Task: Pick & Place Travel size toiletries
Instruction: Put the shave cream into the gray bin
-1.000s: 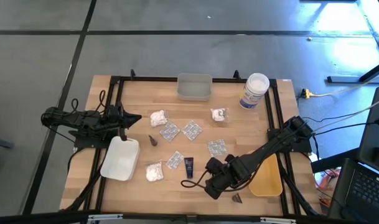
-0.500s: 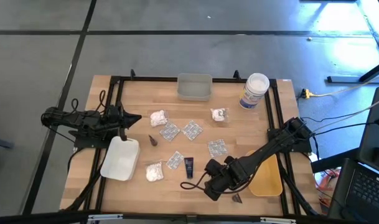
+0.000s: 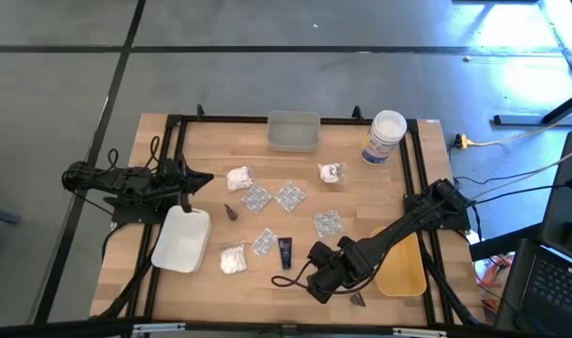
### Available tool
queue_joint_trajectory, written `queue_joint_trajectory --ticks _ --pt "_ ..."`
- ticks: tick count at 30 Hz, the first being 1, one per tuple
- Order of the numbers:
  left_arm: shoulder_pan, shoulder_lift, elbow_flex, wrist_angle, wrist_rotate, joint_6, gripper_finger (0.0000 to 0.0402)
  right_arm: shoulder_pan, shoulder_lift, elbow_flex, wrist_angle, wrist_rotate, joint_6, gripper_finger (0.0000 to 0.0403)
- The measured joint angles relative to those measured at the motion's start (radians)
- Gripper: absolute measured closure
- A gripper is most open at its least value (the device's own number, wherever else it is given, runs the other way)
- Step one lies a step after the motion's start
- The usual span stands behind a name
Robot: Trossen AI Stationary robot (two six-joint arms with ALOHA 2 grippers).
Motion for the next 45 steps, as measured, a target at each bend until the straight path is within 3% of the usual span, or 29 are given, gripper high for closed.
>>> queue_joint_trajectory --ticks 12,24,27,34,45 --pt "0.0 0.0 0.0 0.0 0.0 0.0 0.0391 0.0 0.003 0.0 -0.001 0.0 -0.03 0.0393" --pt "0.0 0.0 0.0 0.0 -0.003 0.014 0.0389 -0.001 0.003 0.0 -0.002 0.014 -0.126 0.0398" --pt "0.0 0.0 0.0 0.007 -0.068 0.099 0.0389 -0.01 0.003 0.0 -0.012 0.029 -0.15 0.0397" --pt "0.0 0.0 0.0 0.013 -0.324 0.126 0.039 -0.061 -0.001 0.0 -0.026 0.05 -0.245 0.04" --pt "0.0 0.0 0.0 0.012 -0.335 0.288 0.039 -0.167 -0.082 0.0 -0.042 0.062 -0.395 0.0401"
